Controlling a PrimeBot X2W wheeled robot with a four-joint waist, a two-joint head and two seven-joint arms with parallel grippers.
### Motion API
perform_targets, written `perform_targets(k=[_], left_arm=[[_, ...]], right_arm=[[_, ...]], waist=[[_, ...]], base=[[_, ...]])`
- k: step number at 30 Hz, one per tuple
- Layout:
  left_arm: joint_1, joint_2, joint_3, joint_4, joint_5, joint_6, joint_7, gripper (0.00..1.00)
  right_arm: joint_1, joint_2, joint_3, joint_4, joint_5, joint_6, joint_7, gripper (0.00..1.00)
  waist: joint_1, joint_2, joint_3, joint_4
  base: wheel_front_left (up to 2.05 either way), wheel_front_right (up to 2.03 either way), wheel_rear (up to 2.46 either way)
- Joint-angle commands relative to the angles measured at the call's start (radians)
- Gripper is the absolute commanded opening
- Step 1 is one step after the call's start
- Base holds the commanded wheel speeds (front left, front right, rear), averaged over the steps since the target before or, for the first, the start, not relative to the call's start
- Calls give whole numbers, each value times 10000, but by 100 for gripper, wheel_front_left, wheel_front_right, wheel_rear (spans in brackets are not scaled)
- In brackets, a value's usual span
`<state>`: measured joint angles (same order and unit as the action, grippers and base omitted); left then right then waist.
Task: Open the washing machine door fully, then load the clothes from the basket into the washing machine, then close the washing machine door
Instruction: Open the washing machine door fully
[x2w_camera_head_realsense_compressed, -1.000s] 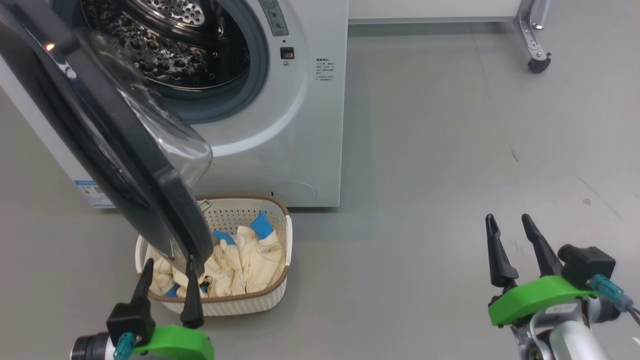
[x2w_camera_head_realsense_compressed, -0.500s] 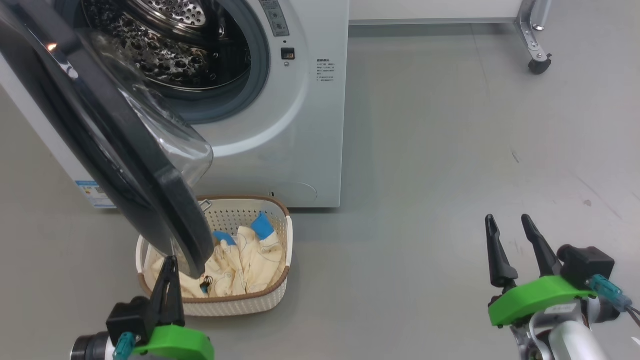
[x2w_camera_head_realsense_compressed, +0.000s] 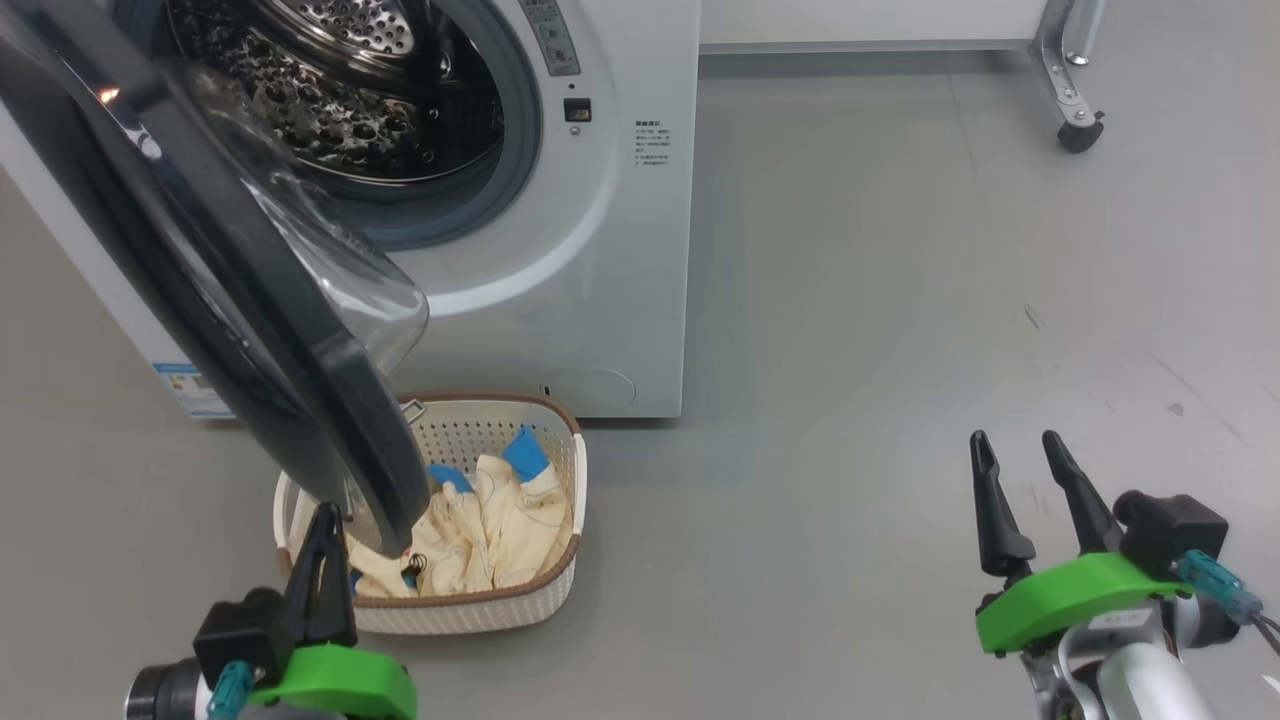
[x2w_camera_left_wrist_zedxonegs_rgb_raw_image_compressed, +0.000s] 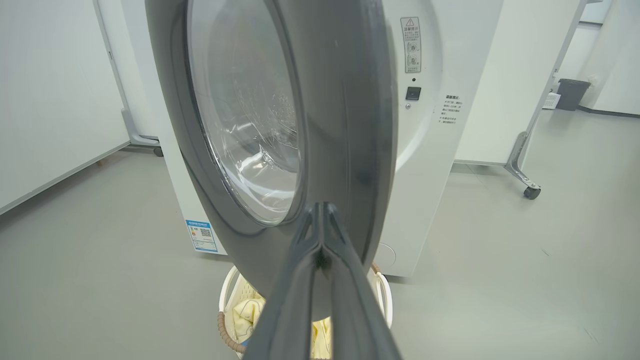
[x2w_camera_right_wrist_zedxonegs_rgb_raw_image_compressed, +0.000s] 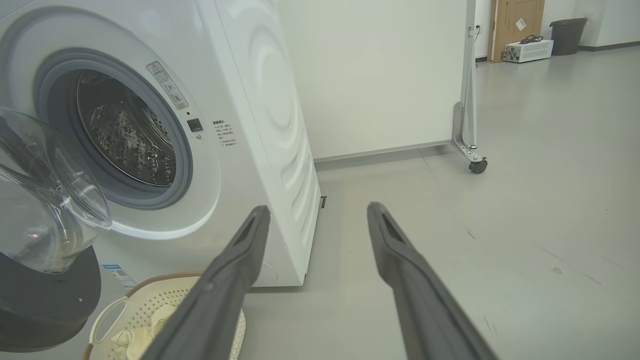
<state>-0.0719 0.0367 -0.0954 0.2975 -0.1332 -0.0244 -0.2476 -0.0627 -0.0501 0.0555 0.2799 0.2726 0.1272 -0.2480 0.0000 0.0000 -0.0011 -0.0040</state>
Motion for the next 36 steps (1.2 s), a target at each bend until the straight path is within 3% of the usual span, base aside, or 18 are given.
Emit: perform_targets(k=[1, 10, 21, 36], left_arm=[[-249, 135, 481, -477, 73, -1, -141, 0], [-434, 135, 984, -1581, 262, -8, -141, 0], [-1066, 160, 1450, -2736, 568, -347, -141, 0], [-2045, 199, 914, -2883, 782, -699, -141, 0]], right_arm=[[-312, -6, 176, -259, -28, 35, -137, 100], [-307, -3, 149, -234, 17, 35, -137, 100], [-277, -2, 324, -206, 90, 35, -137, 100], [-248, -1, 389, -153, 182, 35, -137, 100]], waist=[[0, 0, -13, 5], [0, 0, -126, 57], [0, 0, -319, 37], [0, 0, -408, -103]], base=[[0, 0, 0], [0, 0, 0], [0, 0, 0], [0, 0, 0]])
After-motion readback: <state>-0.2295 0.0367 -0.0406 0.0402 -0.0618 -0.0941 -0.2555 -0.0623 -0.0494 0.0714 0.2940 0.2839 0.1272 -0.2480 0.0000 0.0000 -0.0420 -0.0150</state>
